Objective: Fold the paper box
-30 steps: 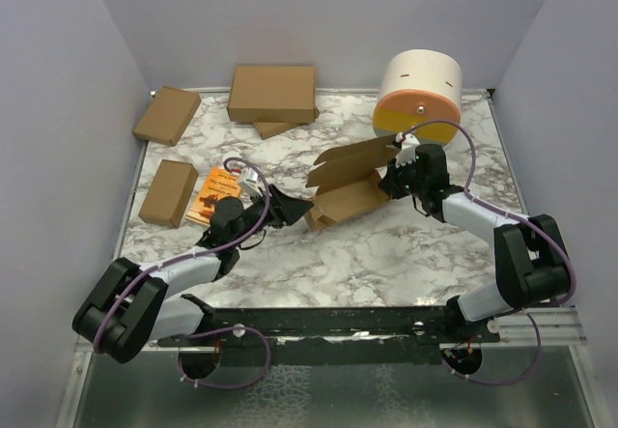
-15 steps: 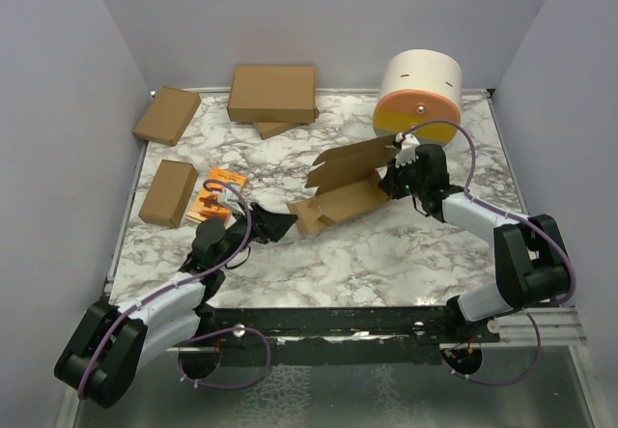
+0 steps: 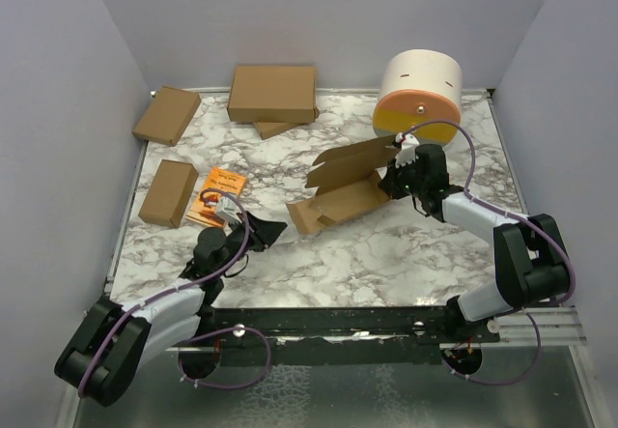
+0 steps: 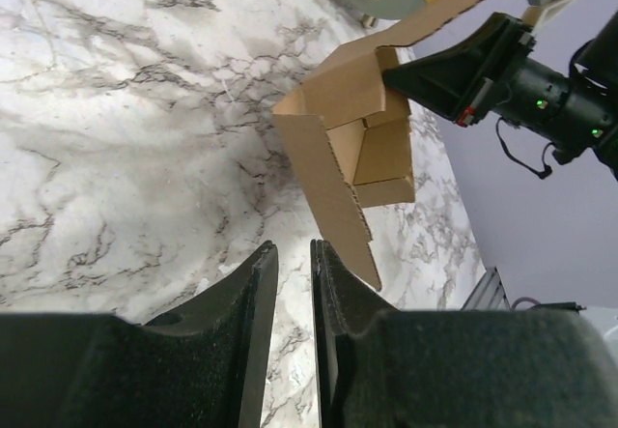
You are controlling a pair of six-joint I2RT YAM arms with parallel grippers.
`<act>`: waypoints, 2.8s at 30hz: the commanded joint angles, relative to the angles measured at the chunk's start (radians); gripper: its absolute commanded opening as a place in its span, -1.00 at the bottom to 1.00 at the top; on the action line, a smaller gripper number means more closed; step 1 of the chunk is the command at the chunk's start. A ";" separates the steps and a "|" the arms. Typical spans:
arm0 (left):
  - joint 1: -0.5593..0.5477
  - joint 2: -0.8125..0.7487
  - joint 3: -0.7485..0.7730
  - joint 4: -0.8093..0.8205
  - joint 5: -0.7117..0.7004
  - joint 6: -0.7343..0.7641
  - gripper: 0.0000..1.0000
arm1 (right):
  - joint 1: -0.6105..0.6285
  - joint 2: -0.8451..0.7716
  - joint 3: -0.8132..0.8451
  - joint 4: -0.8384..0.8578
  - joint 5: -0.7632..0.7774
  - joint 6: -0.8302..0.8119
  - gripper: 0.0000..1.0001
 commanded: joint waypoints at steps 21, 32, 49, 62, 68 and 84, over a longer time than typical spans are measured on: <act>-0.001 -0.298 0.196 -0.377 -0.127 0.174 -0.41 | 0.004 0.005 -0.001 0.024 -0.015 0.014 -0.98; -0.193 0.181 0.480 -0.449 -0.306 0.254 -1.00 | 0.004 -0.001 -0.003 0.026 -0.002 0.007 -0.98; -0.240 0.489 0.525 -0.091 -0.244 0.154 -1.00 | 0.004 -0.003 -0.002 0.023 -0.022 0.015 -0.98; -0.286 0.617 0.509 0.139 -0.441 0.099 -1.00 | 0.004 -0.002 -0.002 0.020 -0.032 0.027 -0.98; -0.289 0.549 0.462 0.140 -0.428 0.165 -1.00 | 0.002 -0.009 -0.001 0.019 -0.023 0.032 -0.98; -0.302 0.182 0.366 -0.296 -0.238 0.149 -1.00 | 0.001 -0.002 0.001 0.020 -0.024 0.029 -0.98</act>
